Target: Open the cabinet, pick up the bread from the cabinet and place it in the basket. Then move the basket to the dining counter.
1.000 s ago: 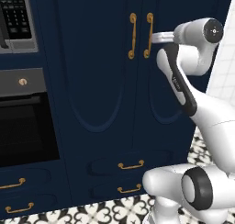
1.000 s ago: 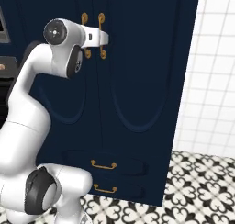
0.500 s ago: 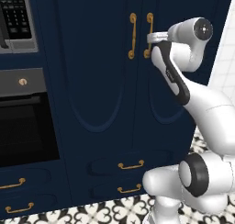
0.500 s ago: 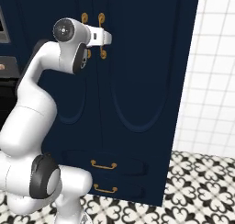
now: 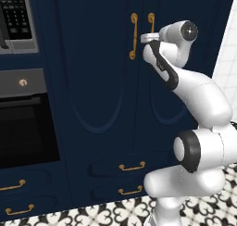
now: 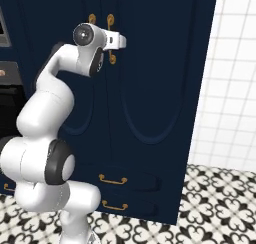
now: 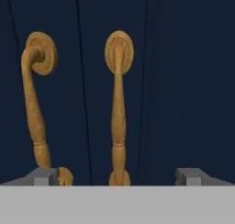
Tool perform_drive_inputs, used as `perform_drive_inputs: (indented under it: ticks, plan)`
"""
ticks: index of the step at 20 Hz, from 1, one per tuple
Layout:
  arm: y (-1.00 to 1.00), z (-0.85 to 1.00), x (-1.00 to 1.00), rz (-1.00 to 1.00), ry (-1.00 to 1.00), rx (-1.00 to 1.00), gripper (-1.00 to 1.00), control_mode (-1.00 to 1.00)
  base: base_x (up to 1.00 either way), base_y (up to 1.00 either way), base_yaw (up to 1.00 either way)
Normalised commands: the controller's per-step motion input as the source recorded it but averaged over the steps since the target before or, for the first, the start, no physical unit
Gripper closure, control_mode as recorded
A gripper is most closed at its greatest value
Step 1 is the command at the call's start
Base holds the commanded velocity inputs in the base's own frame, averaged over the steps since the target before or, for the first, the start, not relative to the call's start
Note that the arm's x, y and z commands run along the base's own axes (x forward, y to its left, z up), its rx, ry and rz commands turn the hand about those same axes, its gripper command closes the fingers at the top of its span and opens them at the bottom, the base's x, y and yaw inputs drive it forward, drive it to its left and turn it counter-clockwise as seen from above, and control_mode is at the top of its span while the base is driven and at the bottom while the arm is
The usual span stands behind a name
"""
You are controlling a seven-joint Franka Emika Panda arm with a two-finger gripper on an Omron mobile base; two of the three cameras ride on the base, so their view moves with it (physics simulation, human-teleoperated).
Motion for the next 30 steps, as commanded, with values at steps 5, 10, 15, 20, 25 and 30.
perform_drive_inputs:
  ticks: [5, 10, 15, 20, 25, 30]
  plan:
    - [0.0, -0.01, 0.63, 0.02, 0.04, 0.0, -1.0, -1.0, 0.0, 0.0, 0.0]
    - [0.0, -0.14, 0.6, 0.01, 0.0, 0.0, -1.0, -1.0, 0.0, 0.0, 0.0]
    - [0.0, -0.22, 0.58, 0.01, 0.0, 0.0, -1.0, -1.0, 0.0, 0.0, 0.0]
    - [0.0, -0.27, 0.64, 0.01, 0.0, 0.0, -1.0, -1.0, 0.0, 0.0, 0.0]
    - [-0.19, -0.27, 0.45, -0.01, 0.03, -0.01, 1.0, -1.0, 0.0, 0.0, 0.0]
    - [-1.0, -0.14, 0.06, -0.04, 0.08, 0.0, 1.0, -1.0, 0.0, 0.0, 0.0]
